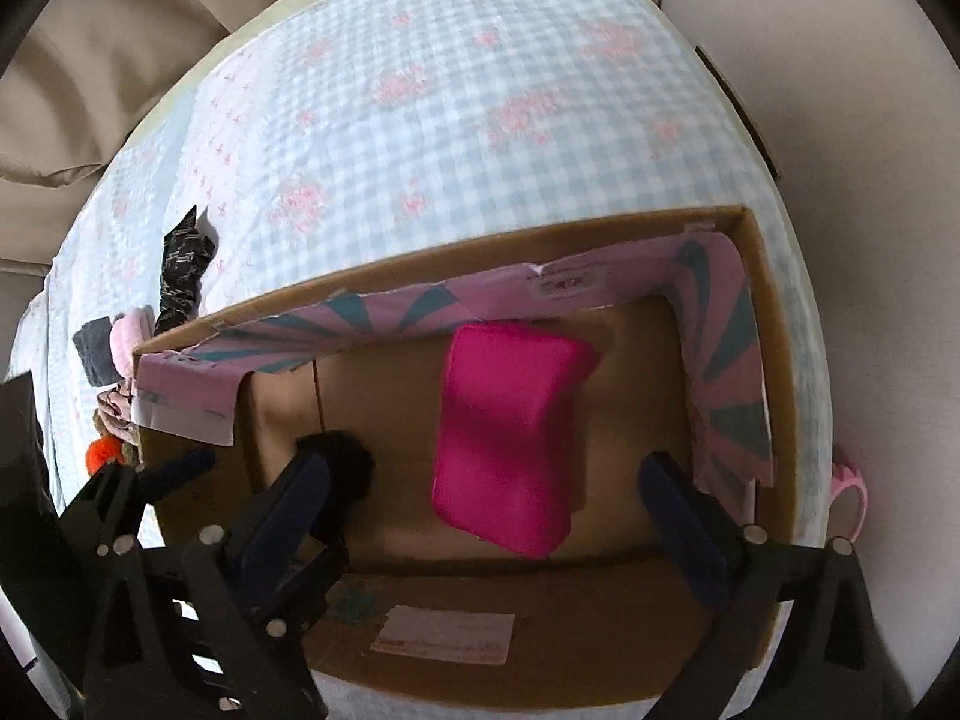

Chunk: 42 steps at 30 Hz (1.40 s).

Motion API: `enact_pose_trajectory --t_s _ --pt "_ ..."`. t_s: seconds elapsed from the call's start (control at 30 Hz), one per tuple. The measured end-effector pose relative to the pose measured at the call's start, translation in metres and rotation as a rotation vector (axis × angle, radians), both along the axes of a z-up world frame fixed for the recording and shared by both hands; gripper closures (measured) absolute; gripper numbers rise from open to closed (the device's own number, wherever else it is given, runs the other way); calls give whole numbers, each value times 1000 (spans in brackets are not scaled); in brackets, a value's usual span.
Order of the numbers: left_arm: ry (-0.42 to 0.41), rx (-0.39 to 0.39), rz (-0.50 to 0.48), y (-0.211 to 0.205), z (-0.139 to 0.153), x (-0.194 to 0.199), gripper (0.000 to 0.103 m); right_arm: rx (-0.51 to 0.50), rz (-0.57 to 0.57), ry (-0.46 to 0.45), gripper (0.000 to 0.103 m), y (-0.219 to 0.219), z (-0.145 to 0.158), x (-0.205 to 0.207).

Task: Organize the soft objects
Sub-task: 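Carry both items to the cardboard box while right tool releases the pouch inside, then open the left tool to drop the black cloth into the box, then move both tools back over the remaining items on the bed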

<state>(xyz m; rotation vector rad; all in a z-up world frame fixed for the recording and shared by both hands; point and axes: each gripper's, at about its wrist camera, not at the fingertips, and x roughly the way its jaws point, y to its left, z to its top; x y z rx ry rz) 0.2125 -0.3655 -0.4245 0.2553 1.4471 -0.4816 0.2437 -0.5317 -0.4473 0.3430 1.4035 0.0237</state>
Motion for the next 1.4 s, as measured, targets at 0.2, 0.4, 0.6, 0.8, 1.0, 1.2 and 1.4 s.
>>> enact_pose_trajectory --t_s 0.2,0.4,0.6,0.8,1.0,1.2,1.4 --pt "-2 -14 32 12 5 -10 0 -20 4 -30 0 1 7 -8" --pt "-42 -19 35 18 24 -16 0 -27 -16 -63 0 2 27 -19" --pt "-109 -33 29 28 63 -35 0 -41 -46 -118 0 3 64 -40" --pt "-216 -48 46 40 121 -58 0 -98 -20 -218 0 17 120 -70" --pt "-328 -89 91 77 192 -84 0 -136 5 -340 0 42 192 -110" --pt "-485 -104 197 135 263 -110 0 -195 27 -475 0 80 246 -141" --pt "-588 -58 306 203 299 -137 0 -181 42 -585 0 118 276 -161"
